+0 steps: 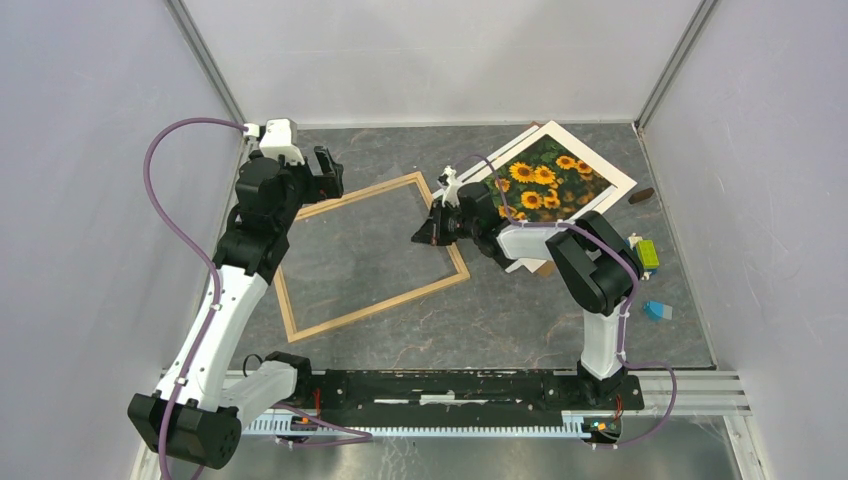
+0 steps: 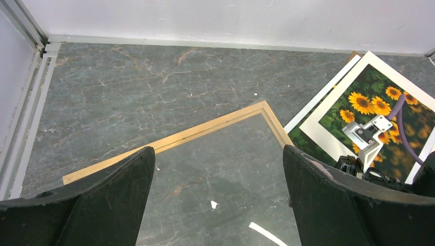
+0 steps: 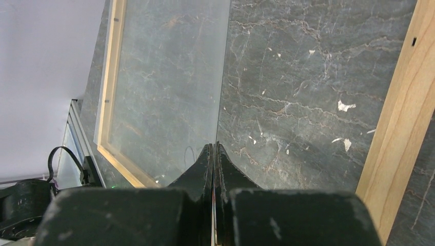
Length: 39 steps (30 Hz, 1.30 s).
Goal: Put the photo into the frame
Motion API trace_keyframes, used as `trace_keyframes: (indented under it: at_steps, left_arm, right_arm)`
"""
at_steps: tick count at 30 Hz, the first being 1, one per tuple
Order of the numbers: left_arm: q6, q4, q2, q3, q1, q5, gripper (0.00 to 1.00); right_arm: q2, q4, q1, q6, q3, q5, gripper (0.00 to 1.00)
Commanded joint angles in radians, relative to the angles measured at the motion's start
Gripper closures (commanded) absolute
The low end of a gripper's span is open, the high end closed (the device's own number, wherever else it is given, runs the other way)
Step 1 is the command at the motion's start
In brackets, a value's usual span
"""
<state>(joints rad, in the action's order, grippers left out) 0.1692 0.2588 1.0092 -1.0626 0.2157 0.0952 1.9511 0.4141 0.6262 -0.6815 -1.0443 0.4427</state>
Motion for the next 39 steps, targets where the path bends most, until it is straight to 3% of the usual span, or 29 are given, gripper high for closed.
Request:
trace_keyframes:
  at_steps: [1,10,39]
  left_arm:
    - [-0.039,-0.046,0.001,-0.005,-0.001,-0.003,0.00]
    - [-0.048,-0.045,0.000,-0.005,-0.001,0.008,0.00]
    - [-0.050,-0.044,0.012,-0.007,-0.003,0.009,0.00]
  right_arm:
    - [-0.027,-0.006,-0.003,0.066,-0.068,-0.012,1.00]
    - [-0.023,-0.100,-0.002,0.138,-0.121,-0.044,1.00]
    - [-0.049,-0.161,-0.005,0.186,-0.133,-0.105,1.00]
